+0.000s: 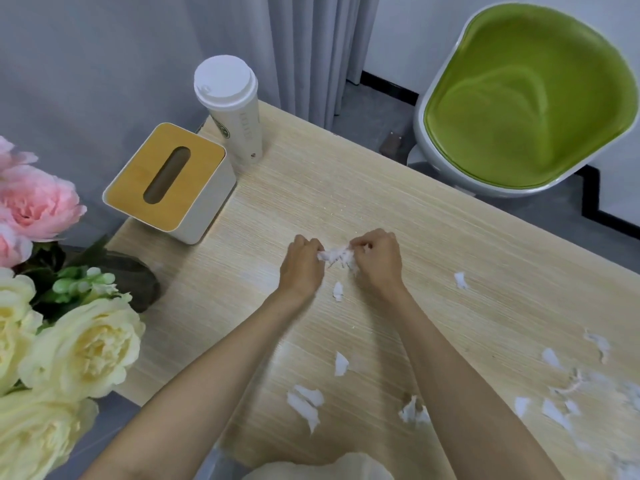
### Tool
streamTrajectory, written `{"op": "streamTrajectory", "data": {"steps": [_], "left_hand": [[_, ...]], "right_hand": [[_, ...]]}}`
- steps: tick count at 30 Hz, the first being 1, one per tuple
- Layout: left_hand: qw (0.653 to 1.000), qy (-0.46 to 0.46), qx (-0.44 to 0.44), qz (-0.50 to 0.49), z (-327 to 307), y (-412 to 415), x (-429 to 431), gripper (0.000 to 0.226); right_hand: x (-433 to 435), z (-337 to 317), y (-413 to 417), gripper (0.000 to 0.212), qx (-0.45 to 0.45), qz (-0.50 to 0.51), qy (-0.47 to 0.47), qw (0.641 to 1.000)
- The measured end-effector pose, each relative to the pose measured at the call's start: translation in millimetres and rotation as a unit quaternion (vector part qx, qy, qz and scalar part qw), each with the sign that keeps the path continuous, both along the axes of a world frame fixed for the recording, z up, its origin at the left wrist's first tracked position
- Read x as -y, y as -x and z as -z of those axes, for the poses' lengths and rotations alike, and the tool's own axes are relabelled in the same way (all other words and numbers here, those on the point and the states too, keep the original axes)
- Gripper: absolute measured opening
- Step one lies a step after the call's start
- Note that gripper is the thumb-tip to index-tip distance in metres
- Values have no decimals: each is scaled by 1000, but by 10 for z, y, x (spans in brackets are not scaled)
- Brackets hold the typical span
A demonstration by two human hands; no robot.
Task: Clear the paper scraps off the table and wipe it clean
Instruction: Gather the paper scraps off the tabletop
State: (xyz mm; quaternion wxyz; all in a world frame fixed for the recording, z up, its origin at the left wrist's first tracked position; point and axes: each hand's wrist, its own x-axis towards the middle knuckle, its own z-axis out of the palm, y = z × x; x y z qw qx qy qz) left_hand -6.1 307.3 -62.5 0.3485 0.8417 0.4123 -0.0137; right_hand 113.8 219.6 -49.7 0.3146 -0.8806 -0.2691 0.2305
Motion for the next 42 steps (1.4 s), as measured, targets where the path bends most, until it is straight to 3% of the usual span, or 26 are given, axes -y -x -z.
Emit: {"op": "streamTrajectory", "data": {"steps": [3,5,9,12,14,16,19,22,25,28,31,33,38,42], "left_hand": [[997,34,30,56,-1,51,131,20],[998,35,43,22,-30,85,135,26],[996,18,-12,-85,-66,122,51,47],[994,78,18,-72,-114,82,73,43],[991,122,43,-18,-160,21,92,27],[978,198,66,4,-201,-13,82,28],[953,266,132,-66,-242,72,38,36],[975,135,137,-108,-194,287,-14,24],[995,68,64,-22,-95,477,-9,19],[998,46,-8,48,-17,516,134,28],[998,18,-2,62,-14,492,274,10],[997,6,6,73,-30,503,314,10],[999,18,42,25,-102,714,316,8],[997,63,47,1,-110,996,465,9]], "right_hand": [[-10,16,-36,24,28,14,50,998],[4,35,-5,29,22,12,68,997],[-17,51,196,45,-16,-22,42,999],[-77,56,362,57,-34,-85,66,994],[-107,54,427,48,-21,-127,87,988],[-120,68,466,29,22,-162,95,982],[-100,104,487,12,53,-148,79,984],[24,97,436,23,-22,-17,20,999],[269,31,423,21,-57,40,-14,997],[465,-8,534,18,-79,28,-36,996],[519,35,699,34,-98,-13,-17,995],[514,105,801,39,-61,-57,28,996],[440,87,838,15,31,-137,95,985],[520,-30,740,18,-53,-68,57,995]]}}
